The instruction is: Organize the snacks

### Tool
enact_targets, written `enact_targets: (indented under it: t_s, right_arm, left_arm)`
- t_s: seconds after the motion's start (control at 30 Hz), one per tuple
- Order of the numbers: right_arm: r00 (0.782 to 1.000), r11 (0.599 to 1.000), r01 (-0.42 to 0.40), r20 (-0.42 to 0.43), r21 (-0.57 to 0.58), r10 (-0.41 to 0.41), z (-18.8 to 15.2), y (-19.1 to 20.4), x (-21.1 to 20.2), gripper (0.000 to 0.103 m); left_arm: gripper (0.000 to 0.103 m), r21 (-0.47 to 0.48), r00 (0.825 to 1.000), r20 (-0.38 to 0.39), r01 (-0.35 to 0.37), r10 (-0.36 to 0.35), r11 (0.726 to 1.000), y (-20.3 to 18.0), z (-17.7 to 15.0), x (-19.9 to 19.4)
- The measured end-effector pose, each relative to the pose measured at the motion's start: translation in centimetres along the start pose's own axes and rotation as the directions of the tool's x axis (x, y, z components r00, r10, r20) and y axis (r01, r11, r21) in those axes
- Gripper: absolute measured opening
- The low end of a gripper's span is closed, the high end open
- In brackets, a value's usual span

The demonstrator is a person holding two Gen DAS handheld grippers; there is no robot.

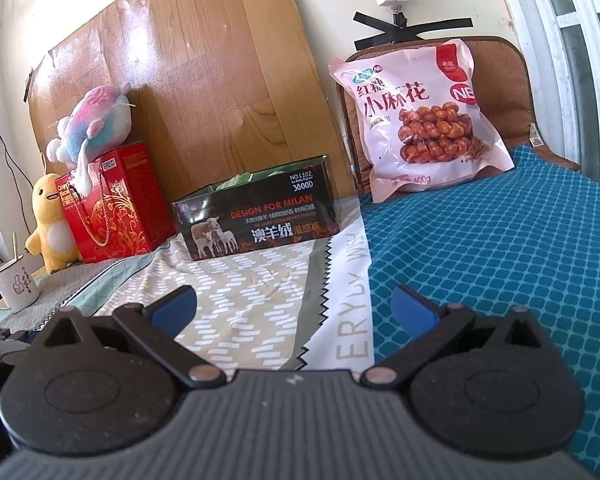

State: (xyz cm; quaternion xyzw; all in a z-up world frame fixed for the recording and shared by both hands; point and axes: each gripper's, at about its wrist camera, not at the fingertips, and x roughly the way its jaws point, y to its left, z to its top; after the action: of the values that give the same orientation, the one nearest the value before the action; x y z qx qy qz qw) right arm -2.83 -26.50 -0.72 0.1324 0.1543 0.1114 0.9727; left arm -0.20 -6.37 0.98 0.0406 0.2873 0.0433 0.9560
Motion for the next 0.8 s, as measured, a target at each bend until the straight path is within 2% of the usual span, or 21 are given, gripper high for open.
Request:
enact_targets:
  t_s: [0.2, 0.53, 0.8]
  right_arm:
    - [1.000, 1.000, 0.001, 0.000, 0.001, -0.001, -0.01, 0.00, 0.01, 0.103]
    - [1.000, 1.000, 0.000, -0.003, 0.002, 0.000, -0.02, 0.00, 0.06, 0.103]
    - [1.000, 1.000, -0.001, -0.007, 0.000, 0.001, -0.08, 0.01, 0.18, 0.103]
  left_arm:
    - [0.103, 0.002, 1.000, -0.005, 0.001, -0.001, 1.000, -0.01, 0.00, 0.14]
    - [0.103, -0.014, 0.998, 0.003, 0.068, -0.068, 0.998, 0.33, -0.09, 0.16]
    - [0.103, 0.022, 0.998, 0.005, 0.067, -0.068, 0.997, -0.24, -0.09, 0.01]
